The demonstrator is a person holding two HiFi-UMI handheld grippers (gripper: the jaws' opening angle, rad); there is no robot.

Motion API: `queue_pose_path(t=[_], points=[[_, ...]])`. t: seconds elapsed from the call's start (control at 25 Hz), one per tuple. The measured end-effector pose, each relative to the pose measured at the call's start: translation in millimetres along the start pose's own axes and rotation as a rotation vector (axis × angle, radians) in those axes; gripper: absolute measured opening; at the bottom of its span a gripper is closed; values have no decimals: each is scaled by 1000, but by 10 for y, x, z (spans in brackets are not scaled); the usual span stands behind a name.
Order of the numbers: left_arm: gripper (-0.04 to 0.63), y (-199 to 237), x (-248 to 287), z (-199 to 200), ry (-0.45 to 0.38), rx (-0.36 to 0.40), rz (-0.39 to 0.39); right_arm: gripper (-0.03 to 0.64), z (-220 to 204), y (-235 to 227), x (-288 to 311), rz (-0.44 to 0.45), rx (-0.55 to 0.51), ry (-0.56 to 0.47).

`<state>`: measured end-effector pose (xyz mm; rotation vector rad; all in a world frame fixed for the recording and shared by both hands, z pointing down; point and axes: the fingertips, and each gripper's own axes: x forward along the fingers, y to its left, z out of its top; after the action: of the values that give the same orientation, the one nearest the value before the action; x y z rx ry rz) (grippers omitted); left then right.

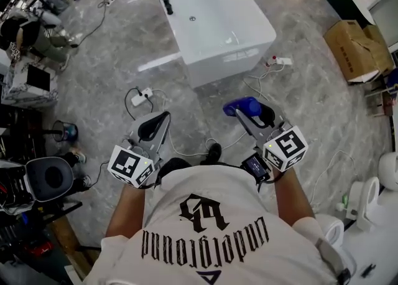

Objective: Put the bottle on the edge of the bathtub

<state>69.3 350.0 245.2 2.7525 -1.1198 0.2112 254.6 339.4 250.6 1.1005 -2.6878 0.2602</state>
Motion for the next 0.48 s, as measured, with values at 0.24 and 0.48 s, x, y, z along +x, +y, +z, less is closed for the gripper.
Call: queue_pose_path(t=[0.24,0.48], points=[[6,141,319,1,7,-52,13,155,-44,-386,146,20,22,18],[6,498,586,22,-2,-91,17,155,0,-590,460,35,12,28]])
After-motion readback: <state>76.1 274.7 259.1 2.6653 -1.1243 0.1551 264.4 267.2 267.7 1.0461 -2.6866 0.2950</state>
